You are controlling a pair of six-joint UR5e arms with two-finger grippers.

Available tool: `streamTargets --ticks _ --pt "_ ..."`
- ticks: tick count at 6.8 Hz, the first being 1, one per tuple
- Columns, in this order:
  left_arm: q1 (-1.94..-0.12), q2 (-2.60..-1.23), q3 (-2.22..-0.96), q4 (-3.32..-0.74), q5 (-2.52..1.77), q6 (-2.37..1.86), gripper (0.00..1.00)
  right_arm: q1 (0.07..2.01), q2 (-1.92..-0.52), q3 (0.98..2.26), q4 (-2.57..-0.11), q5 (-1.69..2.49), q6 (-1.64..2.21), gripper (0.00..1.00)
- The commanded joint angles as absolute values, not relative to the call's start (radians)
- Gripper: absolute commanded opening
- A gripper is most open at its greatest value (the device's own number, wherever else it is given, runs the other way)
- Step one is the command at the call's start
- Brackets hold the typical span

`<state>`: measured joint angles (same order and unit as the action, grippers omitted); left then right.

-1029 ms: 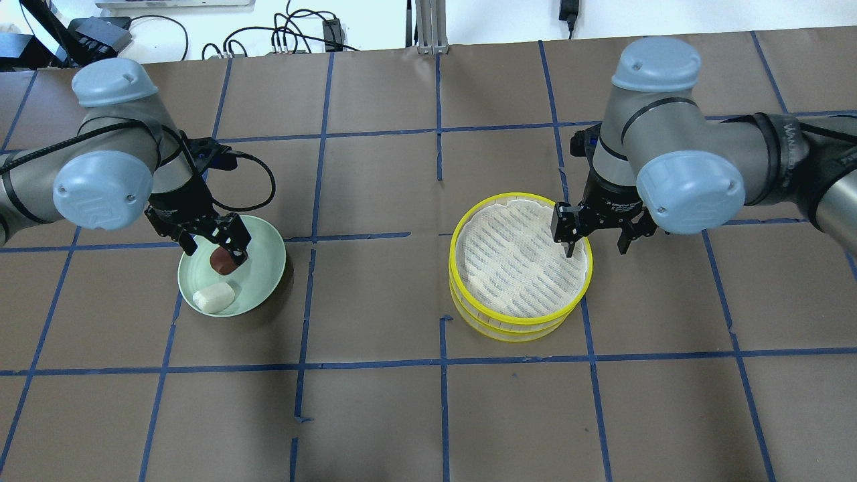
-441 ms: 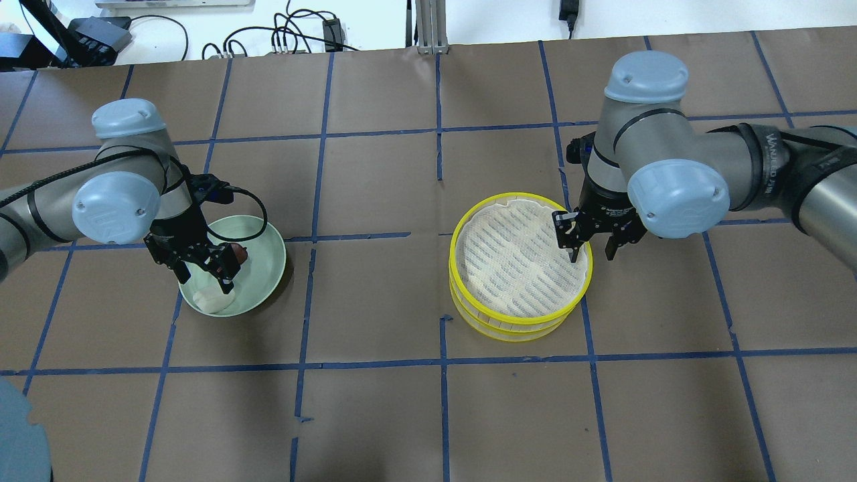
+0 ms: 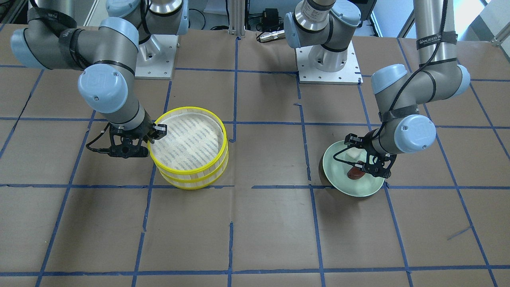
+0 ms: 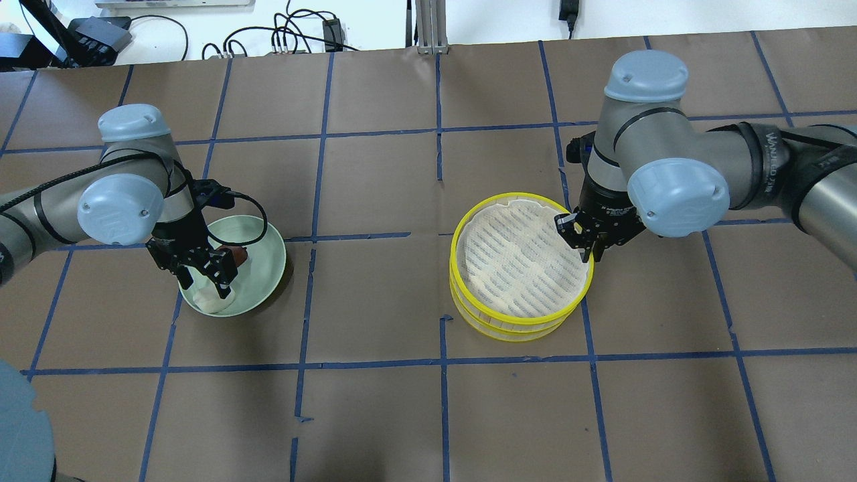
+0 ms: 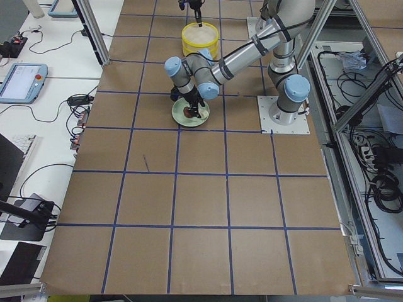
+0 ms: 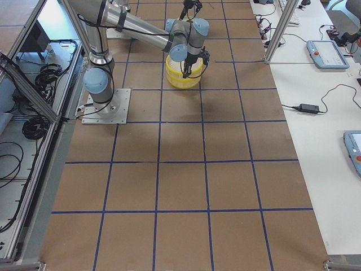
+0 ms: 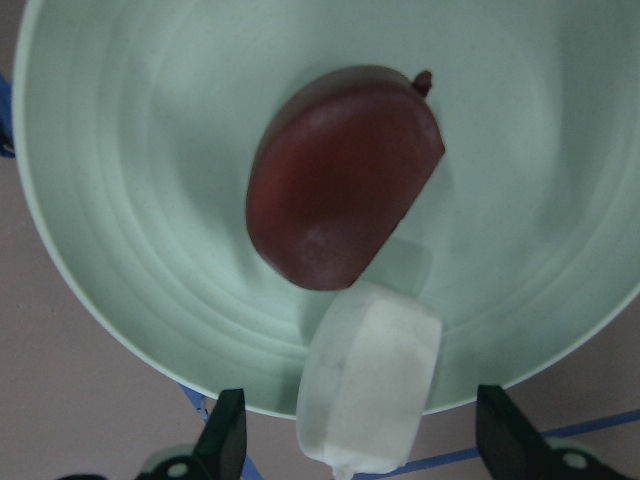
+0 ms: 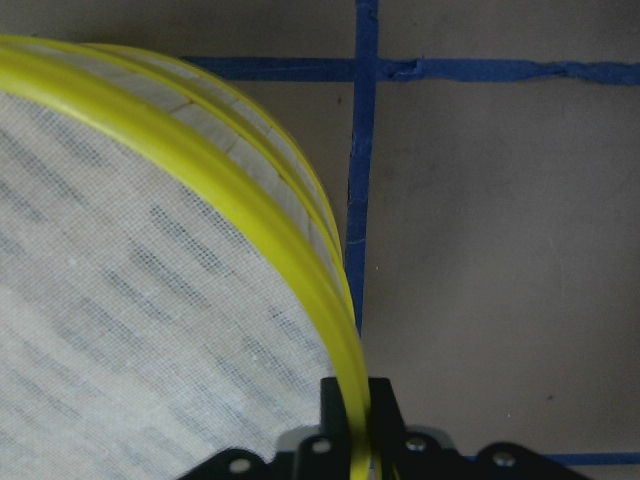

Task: Place buns in different layers of steamer
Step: 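Grasp the white bun with left gripper while right gripper grips the top tier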

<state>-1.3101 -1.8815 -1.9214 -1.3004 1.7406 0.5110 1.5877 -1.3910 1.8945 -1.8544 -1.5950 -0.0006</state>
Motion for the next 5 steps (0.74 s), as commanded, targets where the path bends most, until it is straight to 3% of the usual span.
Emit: streamTargets --ticks 1,2,3,5 --pt "-1.312 -1.882 -1.922 -1.31 1.735 0.509 0.52 1.588 -1.397 1.891 -1.848 -1.595 -0.003 0.0" --pt "-1.312 -1.882 -1.922 -1.353 1.736 0.511 0.06 1.588 -1.405 1.884 -1.841 -1.595 -0.006 0.0" --pt "-1.312 -1.881 -1.921 -1.353 1.738 0.511 0.01 1.588 -1.405 1.881 -1.841 -1.595 -0.006 0.0" --pt "-1.312 -1.878 -1.913 -1.358 1.736 0.511 0.01 1.588 -1.407 1.878 -1.839 -1.595 -0.006 0.0"
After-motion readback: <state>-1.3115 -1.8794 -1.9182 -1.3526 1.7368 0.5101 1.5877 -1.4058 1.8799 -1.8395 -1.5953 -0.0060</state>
